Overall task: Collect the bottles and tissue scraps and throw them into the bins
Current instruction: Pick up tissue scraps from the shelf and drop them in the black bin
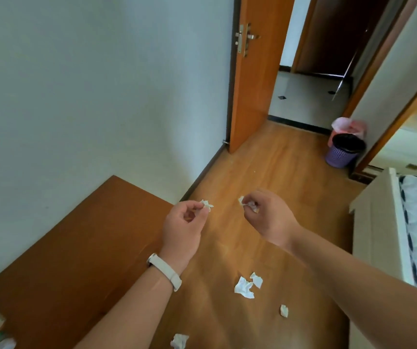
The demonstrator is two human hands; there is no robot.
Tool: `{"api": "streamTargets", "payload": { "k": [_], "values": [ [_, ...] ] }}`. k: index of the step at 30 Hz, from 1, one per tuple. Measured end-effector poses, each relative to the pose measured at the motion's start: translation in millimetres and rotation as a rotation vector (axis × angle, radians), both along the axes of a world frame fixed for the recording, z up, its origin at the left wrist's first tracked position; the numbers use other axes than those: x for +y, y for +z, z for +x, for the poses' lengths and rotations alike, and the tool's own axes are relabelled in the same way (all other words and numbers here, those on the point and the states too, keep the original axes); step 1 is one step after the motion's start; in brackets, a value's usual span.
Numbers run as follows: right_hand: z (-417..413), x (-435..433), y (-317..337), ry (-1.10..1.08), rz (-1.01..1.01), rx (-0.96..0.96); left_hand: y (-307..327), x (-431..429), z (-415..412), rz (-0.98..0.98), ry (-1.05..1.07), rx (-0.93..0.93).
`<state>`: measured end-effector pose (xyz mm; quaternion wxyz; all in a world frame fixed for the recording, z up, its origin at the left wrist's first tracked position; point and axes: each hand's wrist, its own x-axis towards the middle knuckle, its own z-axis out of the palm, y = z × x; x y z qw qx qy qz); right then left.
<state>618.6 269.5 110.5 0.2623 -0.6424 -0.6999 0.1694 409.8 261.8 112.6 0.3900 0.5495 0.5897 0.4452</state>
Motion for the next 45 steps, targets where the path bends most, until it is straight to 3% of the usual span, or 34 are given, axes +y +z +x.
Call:
{"api": "streamTargets", "payload": {
  "k": [15, 28, 36, 45],
  "values": [
    [304, -88, 9, -0.322, -0.017, 0.102, 5, -25, 306, 0.049, -0.252, 0.128],
    [440, -122, 4, -0.671, 0.077, 0.148, 11, 7, 468, 0.055, -0.537, 0.115],
    [499, -55, -16, -0.736, 0.029, 0.096, -22, 89, 534, 0.009, -0.595, 0.059],
    [557, 121, -4, -0.706, -0.092, 0.041, -26, 268, 585, -0.042, -0.581, 0.030]
  ]
}}
